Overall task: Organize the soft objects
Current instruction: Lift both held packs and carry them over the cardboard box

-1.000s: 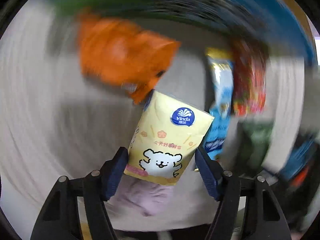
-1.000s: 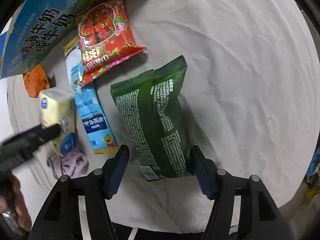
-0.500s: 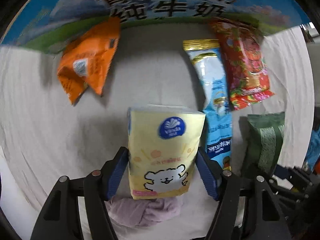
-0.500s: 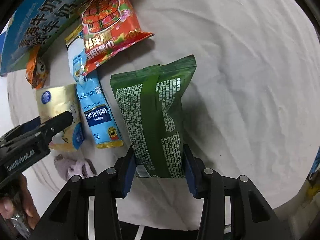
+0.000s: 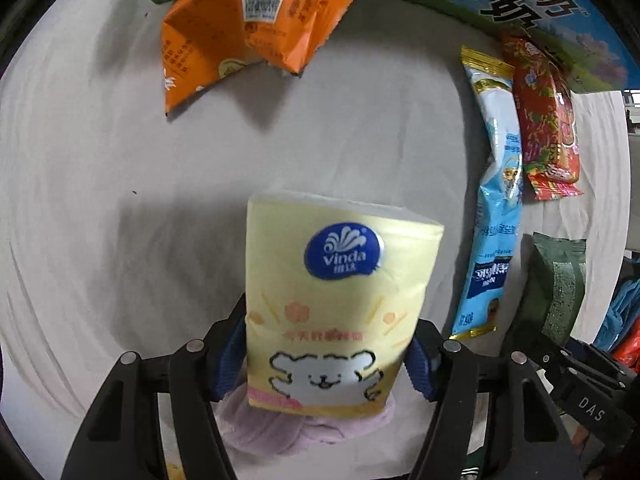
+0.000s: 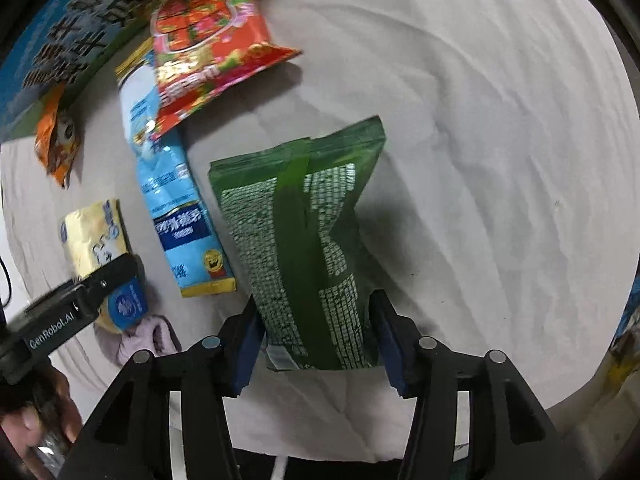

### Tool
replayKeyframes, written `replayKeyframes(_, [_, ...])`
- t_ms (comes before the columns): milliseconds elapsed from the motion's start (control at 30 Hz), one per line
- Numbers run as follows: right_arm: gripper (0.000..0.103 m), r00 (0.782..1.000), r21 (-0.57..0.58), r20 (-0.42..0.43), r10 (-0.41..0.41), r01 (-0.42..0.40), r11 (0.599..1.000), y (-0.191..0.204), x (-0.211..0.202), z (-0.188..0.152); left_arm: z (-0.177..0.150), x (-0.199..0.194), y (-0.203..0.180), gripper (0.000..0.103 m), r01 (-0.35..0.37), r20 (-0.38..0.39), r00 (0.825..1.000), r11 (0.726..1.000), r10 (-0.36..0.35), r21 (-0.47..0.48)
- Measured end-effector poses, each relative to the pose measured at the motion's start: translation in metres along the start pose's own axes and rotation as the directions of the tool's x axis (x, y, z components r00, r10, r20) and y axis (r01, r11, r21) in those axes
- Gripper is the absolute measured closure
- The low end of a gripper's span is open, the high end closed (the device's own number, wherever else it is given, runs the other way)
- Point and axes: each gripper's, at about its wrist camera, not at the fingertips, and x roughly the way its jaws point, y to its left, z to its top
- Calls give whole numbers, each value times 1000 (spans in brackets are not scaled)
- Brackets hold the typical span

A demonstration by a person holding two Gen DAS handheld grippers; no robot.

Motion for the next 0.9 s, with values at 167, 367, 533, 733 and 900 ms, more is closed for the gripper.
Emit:
replayKeyframes(167, [55,1000,30,14,-11,10,999,-9,7,-1,-7,11,7,40,2,20,1000,1000,-2,11])
replayKeyframes(367, [63,997,31,68,-48,46,998,10,-3,-11,-42,-22,20,41,-7,94,996,999,2,52])
replayKeyframes(533, [64,994,24,110,-1,-2,1000,30,-24,-30,-67,-59,7,41,-19,190,982,996,2,90])
replayKeyframes(733, [65,980,-74,185,80,-67,995,40,-81,-63,-93,-113,-5,41,37,291,954,993,-70,115])
replayKeyframes(900, [65,960,-174,246,133,-91,980,51,-141,-66,-85,-179,-13,41,83,368,922,991,-116,106])
